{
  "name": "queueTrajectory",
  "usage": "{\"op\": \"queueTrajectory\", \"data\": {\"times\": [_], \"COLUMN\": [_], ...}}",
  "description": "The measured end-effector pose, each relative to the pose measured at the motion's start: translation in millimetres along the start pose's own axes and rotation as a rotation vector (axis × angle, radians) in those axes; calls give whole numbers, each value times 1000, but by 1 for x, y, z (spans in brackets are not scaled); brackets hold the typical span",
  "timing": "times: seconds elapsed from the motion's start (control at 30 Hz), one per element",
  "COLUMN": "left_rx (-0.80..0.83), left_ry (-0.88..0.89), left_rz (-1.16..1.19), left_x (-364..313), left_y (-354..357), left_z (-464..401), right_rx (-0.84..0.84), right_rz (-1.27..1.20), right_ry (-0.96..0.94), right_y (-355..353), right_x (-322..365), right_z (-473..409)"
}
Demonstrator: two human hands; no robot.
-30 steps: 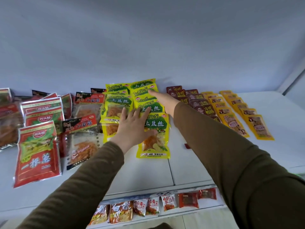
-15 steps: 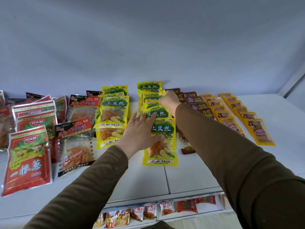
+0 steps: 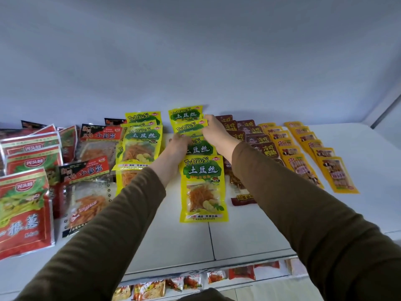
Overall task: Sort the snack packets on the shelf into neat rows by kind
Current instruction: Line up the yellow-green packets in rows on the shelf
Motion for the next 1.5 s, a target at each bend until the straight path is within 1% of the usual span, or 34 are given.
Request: {"op": "queueTrajectory", "data": {"times": [0.13, 0.2, 0.27, 0.37, 0.5, 0.63, 0.77, 0.93, 1.03, 1.1, 1.27, 1.37, 1.5], "left_rx": [29, -27, -72, -47, -54, -69, -77, -38, 2, 15, 19, 9, 5], "left_ry": [-9, -3, -39, -117, -124, -119, -57, -11, -40, -60, -60, -59, -47], "left_rz": [213, 236, 279, 349, 308, 305, 297, 267, 195, 159, 102, 111, 174], "left_x": [11, 8, 3, 0, -6, -5, -7, -9, -6, -4, -4, -5, -4], "left_y": [0, -7, -11, -8, -7, -9, -12, -14, -15, -15, -15, -15, -14], "left_z": [-4, -5, -6, -9, -12, -12, -10, -9, -7, -5, 0, 2, 2], "right_rx": [37, 42, 35, 63, 118, 118, 98, 116, 137, 142, 108, 88, 100], "right_rz": [5, 1, -7, 9, 21, -6, 8, 148, 265, 290, 239, 193, 31], "right_ry": [2, -7, -2, 19, 37, 30, 0, -39, -62, -70, -77, -69, -28], "right_y": [4, 3, 2, 3, 5, 1, -6, -10, -9, -8, -7, -7, -6], "right_x": [-6, -8, -7, -5, -6, -5, 2, 4, 5, 5, 4, 2, -8], "right_z": [1, 0, 0, 1, 3, 7, 13, 18, 22, 23, 26, 26, 29]}}
Point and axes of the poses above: each hand's wrist, its own z-axis away from the middle knuckle, its own y-axis out of the palm, x = y × z, the point moved 7 cm from there along -z, towards the middle knuckle, and after that the axes turned 8 degrees about z, right-handed, at the moved point
